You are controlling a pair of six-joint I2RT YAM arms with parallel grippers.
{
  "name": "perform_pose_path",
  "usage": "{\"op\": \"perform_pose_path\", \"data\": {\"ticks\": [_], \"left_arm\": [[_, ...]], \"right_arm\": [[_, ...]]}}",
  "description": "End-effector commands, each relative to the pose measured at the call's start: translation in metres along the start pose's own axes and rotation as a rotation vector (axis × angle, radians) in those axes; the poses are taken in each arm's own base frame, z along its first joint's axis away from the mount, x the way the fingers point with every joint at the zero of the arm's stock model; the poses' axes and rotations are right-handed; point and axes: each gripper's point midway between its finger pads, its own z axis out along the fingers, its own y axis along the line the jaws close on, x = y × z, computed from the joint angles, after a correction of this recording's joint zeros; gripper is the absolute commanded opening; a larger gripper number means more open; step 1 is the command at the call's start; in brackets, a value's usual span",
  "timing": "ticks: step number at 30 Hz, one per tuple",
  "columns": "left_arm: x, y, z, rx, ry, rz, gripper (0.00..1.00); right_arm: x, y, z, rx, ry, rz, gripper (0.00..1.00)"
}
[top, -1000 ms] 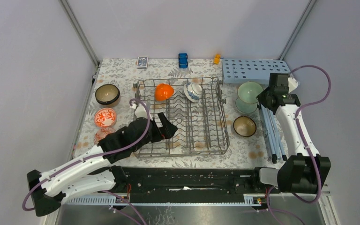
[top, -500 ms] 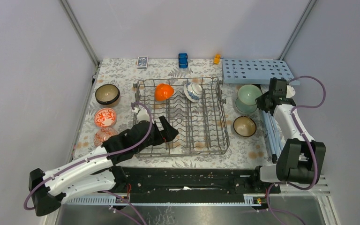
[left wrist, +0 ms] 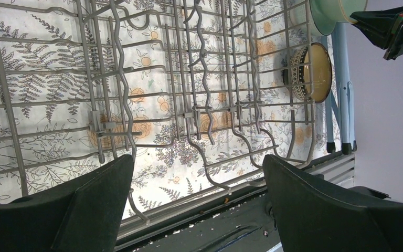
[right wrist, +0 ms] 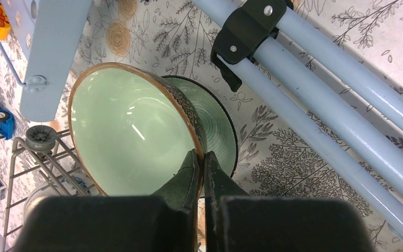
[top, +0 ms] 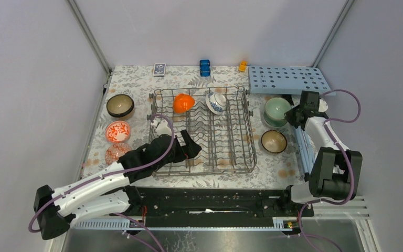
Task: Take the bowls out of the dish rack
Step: Place the bowl with the bowl.
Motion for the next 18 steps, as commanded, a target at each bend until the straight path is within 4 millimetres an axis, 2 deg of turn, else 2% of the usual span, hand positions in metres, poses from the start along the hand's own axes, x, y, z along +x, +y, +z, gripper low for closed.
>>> {"op": "perform_pose_path", "data": {"ticks": [1, 18], "left_arm": [[-0.005, -0.010, 0.002, 0.035, -0.020, -0.025, 0.97], [-0.001, -0.004, 0.007, 0.026, -0.015, -0.029, 0.97]], "right_arm": [[-0.007, 0.019, 0.004, -0.085, -0.023, 0.038, 0.00], [0.007, 0.005, 0.014, -0.050, 0.018, 0.017, 0.00]]}}
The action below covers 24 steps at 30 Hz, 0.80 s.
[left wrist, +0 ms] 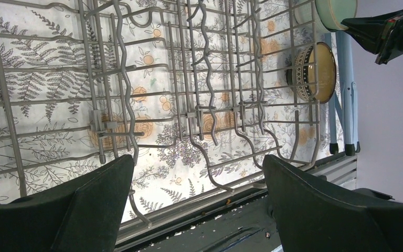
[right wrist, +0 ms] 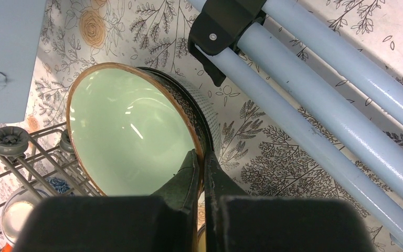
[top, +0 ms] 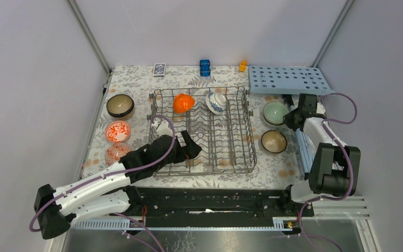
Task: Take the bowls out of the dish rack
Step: Place the bowl with the bowl.
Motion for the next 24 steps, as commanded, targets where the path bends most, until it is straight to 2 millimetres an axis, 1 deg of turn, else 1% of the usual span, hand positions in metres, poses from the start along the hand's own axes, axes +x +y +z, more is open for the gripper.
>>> {"op": "perform_pose_path", "data": {"ticks": [1, 10, 14, 16, 22, 24], "left_arm": [[-0.004, -0.007, 0.003, 0.028, -0.017, -0.027, 0.97], [-0.001, -0.009, 0.004, 0.035, -0.003, -0.030, 0.97], [0.001, -0.008, 0.004, 0.038, 0.003, -0.037, 0.97], [0.002, -0.007, 0.003, 0.038, 0.005, -0.040, 0.97], [0.002, -0.006, 0.002, 0.041, 0.003, -0.046, 0.97], [0.002, -0.006, 0.002, 0.040, 0.004, -0.044, 0.97]], "right_arm": [[-0.010, 0.018, -0.003, -0.078, -0.031, 0.011, 0.00], [-0.007, 0.011, -0.009, -0.062, -0.028, -0.019, 0.00], [-0.006, 0.011, -0.011, -0.068, -0.024, -0.026, 0.06], [-0.006, 0.011, -0.012, -0.068, -0.023, -0.028, 0.13], [-0.007, 0.012, -0.016, -0.066, -0.025, -0.041, 0.19], [-0.009, 0.012, -0.018, -0.064, -0.029, -0.045, 0.22]]}}
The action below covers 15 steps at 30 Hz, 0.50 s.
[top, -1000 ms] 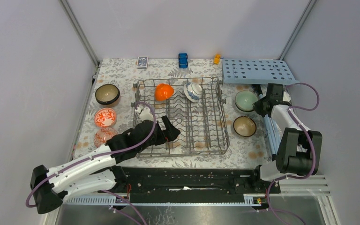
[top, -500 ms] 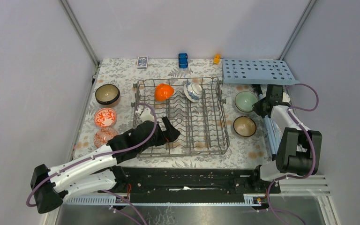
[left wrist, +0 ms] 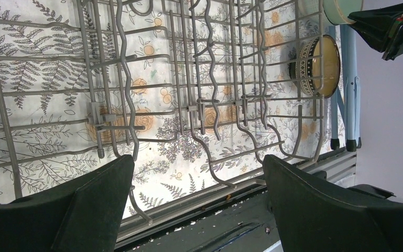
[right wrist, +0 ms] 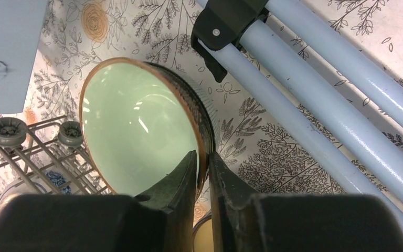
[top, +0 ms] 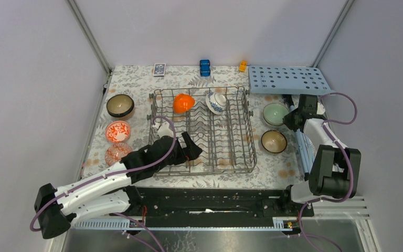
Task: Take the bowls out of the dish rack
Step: Place the bowl with the bowl.
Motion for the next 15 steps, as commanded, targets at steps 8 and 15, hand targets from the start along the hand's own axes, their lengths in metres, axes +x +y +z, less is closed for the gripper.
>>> {"op": "perform_pose_path", "data": {"ticks": [8, 15], "left_arm": [[-0.006, -0.010, -0.001, 0.047, -0.023, -0.023, 0.97], [-0.006, -0.011, -0.002, 0.051, -0.019, -0.025, 0.97]], "right_arm": [[-0.016, 0.013, -0.023, -0.040, -0.042, -0.039, 0.37], [-0.018, 0.013, -0.032, -0.044, -0.049, -0.053, 0.37]]}}
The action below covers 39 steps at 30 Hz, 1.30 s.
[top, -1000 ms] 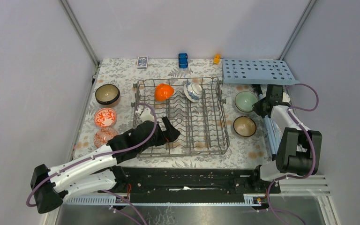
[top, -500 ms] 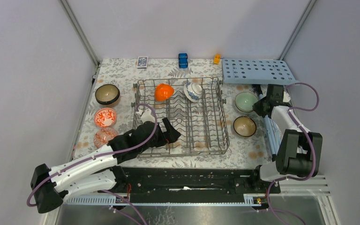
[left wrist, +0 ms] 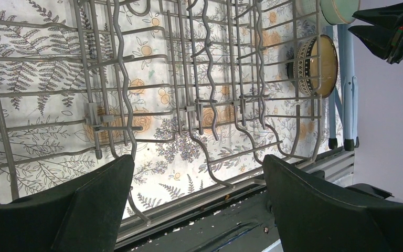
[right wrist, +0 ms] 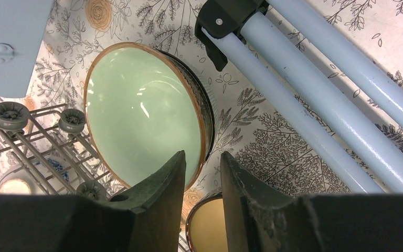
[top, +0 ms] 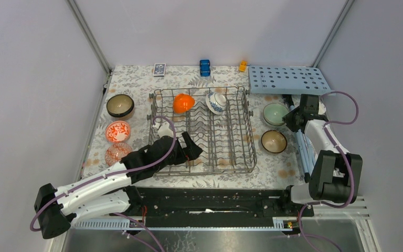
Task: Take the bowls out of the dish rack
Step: Place the bowl with the bowl, then pick up the bowl from the dish rack.
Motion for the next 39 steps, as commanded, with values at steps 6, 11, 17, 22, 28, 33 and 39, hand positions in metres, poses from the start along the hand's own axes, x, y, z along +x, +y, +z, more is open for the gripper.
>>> {"op": "perform_pose_path", "data": {"ticks": [6, 11, 17, 22, 28, 33, 39], "left_arm": [[-0.005, -0.011, -0.002, 0.051, -0.015, -0.028, 0.97], [-0.004, -0.011, -0.003, 0.052, -0.010, -0.028, 0.97], [-0.005, -0.011, -0.004, 0.051, -0.013, -0.030, 0.97], [-0.004, -0.010, -0.002, 0.046, -0.008, -0.031, 0.97], [-0.004, -0.010, -0.002, 0.045, -0.008, -0.028, 0.97], [-0.004, -0.010, -0.002, 0.045, -0.007, -0.025, 0.96], [-0.007, -0.011, -0.003, 0.043, -0.017, -0.012, 0.97]], "right_arm": [[-0.017, 0.012, -0.020, -0.034, -0.051, -0.028, 0.25], [-0.013, 0.005, -0.013, -0.009, -0.036, -0.034, 0.26], [-0.010, 0.006, -0.008, -0.011, -0.027, -0.032, 0.22], [-0.010, 0.005, -0.005, -0.005, -0.022, -0.036, 0.17], [-0.007, 0.002, -0.002, 0.002, -0.013, -0.039, 0.15], [-0.009, 0.004, -0.005, -0.005, -0.018, -0.039, 0.17], [-0.026, 0.024, -0.035, -0.077, -0.071, -0.051, 0.46]]}}
